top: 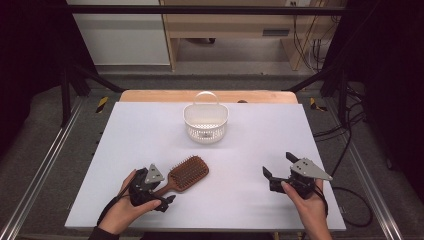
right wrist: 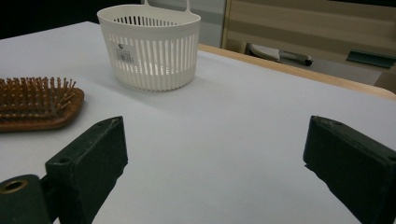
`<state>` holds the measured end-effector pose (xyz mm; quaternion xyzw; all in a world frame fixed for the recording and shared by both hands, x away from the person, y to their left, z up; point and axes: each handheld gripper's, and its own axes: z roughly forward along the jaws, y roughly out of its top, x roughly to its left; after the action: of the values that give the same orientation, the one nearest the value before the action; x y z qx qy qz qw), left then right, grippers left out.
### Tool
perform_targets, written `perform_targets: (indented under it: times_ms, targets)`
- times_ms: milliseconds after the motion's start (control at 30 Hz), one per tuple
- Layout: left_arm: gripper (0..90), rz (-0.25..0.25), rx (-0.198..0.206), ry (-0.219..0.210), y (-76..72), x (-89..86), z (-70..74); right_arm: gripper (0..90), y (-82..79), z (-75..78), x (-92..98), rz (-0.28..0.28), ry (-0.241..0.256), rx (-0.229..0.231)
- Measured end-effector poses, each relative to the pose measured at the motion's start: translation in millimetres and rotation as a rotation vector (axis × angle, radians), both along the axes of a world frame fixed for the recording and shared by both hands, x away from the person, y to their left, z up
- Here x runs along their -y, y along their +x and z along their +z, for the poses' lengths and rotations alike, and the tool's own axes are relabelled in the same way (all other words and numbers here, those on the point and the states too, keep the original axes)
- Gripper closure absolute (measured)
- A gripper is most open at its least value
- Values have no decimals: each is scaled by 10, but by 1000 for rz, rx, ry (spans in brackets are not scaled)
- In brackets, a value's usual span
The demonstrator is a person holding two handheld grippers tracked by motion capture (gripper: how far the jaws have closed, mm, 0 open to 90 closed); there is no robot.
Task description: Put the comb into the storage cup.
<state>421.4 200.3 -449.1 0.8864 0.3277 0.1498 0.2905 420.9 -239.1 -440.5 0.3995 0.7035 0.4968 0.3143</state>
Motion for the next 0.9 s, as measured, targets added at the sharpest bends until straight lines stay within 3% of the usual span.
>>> perform_targets:
  times_ms: [267, 433, 700, 900]
  targets:
    - [72, 11, -7, -4, 15, 8, 0, 66, 6, -5, -4, 3, -4, -4]
    - [98, 14, -32, 6, 36, 8, -27, 67, 11, -10, -11, 5, -7, -7]
    - [114, -26, -77, 39, 71, 23, -18, 68, 9, -13, -19, 5, -8, -11]
    - [164, -29, -96, 36, 106, 16, 6, 69, 8, -9, -8, 6, -6, -11]
